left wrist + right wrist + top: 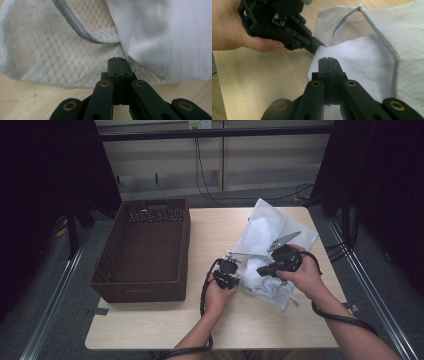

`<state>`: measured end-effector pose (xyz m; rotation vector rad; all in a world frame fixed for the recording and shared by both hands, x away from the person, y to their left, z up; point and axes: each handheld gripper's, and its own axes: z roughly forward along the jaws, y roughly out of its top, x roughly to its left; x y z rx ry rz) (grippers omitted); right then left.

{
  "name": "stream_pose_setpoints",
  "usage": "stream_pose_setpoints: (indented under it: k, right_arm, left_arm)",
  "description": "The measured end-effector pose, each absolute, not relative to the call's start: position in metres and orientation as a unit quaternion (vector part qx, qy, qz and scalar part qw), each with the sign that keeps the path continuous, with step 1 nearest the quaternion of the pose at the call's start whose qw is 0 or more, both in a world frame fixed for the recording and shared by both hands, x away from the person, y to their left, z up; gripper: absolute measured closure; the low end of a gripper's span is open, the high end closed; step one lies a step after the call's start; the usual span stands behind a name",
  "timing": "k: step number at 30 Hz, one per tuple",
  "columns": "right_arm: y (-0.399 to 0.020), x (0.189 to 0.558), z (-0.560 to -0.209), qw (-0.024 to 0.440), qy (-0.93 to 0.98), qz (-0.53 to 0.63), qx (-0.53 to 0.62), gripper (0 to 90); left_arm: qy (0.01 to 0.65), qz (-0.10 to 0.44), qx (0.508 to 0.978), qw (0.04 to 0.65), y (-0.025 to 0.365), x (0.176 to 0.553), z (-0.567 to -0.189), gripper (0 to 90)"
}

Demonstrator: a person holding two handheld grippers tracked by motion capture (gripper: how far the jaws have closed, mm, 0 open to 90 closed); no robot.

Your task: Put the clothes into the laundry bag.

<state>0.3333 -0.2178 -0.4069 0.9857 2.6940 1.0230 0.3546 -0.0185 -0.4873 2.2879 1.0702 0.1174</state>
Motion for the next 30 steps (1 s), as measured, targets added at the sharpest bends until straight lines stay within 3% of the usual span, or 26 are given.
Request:
stream_pose_setpoints:
  k: [30]
  right_arm:
    - [-0.196, 0.329, -0.445, 0.024, 0.9, 0.319, 0.297, 90.0]
  left_arm:
    - [0.409, 0.037, 0.857, 0.311, -0.016, 0.355, -0.489, 90.0]
